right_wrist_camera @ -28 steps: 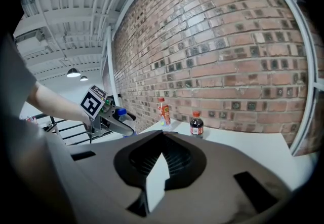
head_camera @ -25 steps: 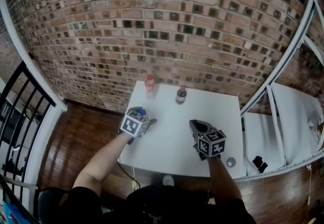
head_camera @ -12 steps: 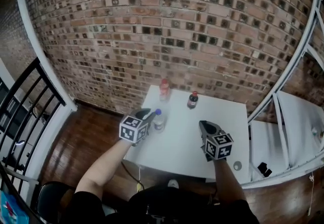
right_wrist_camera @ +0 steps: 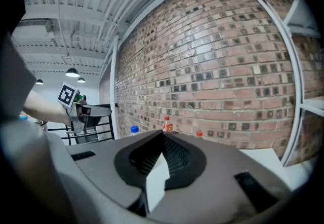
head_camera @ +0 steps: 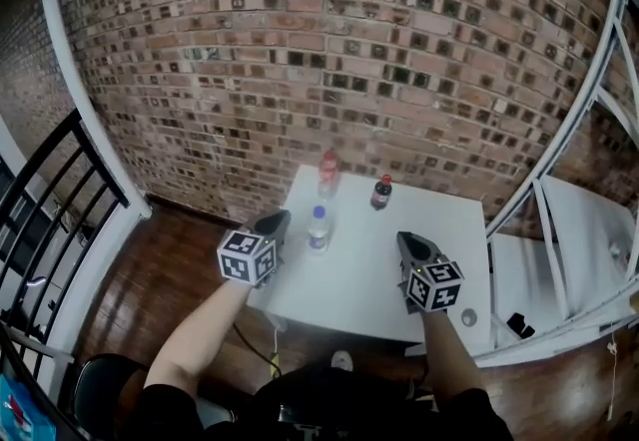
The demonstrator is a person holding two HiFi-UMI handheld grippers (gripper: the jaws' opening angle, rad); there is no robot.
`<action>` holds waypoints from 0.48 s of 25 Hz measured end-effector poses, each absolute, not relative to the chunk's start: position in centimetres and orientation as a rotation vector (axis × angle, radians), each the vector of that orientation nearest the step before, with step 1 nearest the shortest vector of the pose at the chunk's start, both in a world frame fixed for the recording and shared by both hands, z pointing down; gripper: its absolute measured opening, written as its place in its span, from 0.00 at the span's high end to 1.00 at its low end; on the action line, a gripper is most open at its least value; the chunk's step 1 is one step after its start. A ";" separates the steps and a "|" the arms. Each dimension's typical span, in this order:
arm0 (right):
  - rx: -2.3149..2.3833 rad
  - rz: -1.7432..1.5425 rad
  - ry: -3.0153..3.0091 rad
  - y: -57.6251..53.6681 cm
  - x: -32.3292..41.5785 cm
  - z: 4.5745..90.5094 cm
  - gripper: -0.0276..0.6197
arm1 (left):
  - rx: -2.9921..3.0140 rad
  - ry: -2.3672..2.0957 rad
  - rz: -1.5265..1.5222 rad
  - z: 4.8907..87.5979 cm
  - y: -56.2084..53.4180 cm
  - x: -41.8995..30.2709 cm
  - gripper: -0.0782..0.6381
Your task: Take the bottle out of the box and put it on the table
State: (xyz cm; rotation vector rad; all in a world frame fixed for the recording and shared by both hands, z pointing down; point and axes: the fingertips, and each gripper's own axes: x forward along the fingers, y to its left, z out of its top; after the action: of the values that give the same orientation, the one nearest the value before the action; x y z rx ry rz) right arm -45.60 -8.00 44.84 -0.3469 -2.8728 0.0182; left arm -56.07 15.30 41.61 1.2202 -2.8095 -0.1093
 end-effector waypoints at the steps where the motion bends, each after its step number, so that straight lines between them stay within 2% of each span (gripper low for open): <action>1: -0.349 0.019 -2.880 -8.1 -44.8 44.5 0.95 | 1.248 -2.807 -0.121 41.1 15.4 -55.3 0.89; 12: -0.180 0.038 -2.948 -11.1 -36.2 43.3 0.95 | 1.388 -2.893 -0.178 38.4 19.6 -49.6 0.89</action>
State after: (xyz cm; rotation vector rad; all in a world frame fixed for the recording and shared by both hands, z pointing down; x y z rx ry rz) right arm -36.23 -11.15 43.29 -0.1801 -2.9477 0.0382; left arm -49.61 19.62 38.40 1.3879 -2.8932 -0.1781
